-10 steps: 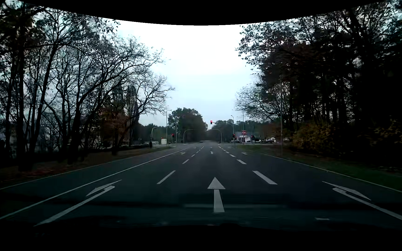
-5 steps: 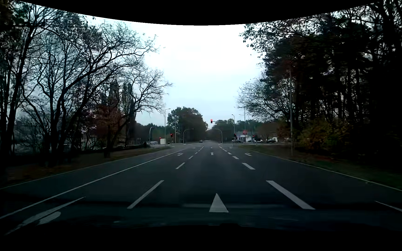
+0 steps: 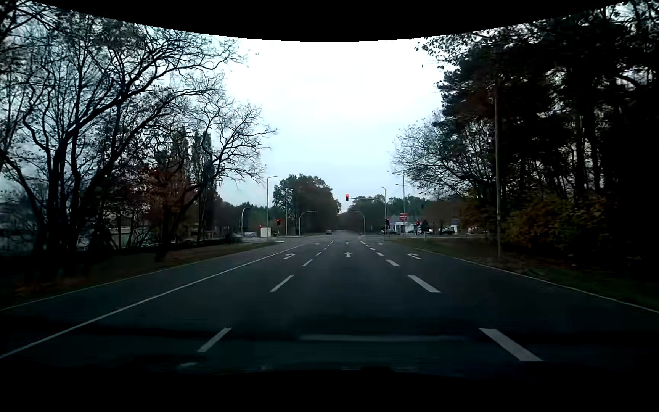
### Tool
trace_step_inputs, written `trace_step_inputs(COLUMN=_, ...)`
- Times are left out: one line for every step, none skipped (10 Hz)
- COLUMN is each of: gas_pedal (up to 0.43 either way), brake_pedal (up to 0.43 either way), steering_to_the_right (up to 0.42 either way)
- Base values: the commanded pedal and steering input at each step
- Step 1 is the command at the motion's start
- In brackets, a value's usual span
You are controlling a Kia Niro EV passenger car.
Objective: Follow the waypoints while adhering to traffic rules and regulations
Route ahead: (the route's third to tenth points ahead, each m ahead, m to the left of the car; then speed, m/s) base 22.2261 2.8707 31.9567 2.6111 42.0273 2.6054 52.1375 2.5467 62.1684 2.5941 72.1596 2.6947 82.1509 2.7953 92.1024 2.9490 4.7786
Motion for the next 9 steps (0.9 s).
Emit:
trace_step_inputs(gas_pedal=0.059, brake_pedal=0.0, steering_to_the_right=-0.002)
trace_step_inputs(gas_pedal=0.059, brake_pedal=0.0, steering_to_the_right=-0.002)
trace_step_inputs(gas_pedal=0.059, brake_pedal=0.0, steering_to_the_right=-0.002)
trace_step_inputs(gas_pedal=0.059, brake_pedal=0.0, steering_to_the_right=-0.002)
trace_step_inputs(gas_pedal=0.059, brake_pedal=0.0, steering_to_the_right=-0.002)
trace_step_inputs(gas_pedal=0.059, brake_pedal=0.0, steering_to_the_right=-0.002)
trace_step_inputs(gas_pedal=0.059, brake_pedal=0.0, steering_to_the_right=-0.002)
trace_step_inputs(gas_pedal=0.059, brake_pedal=0.0, steering_to_the_right=-0.002)
trace_step_inputs(gas_pedal=0.059, brake_pedal=0.0, steering_to_the_right=-0.002)
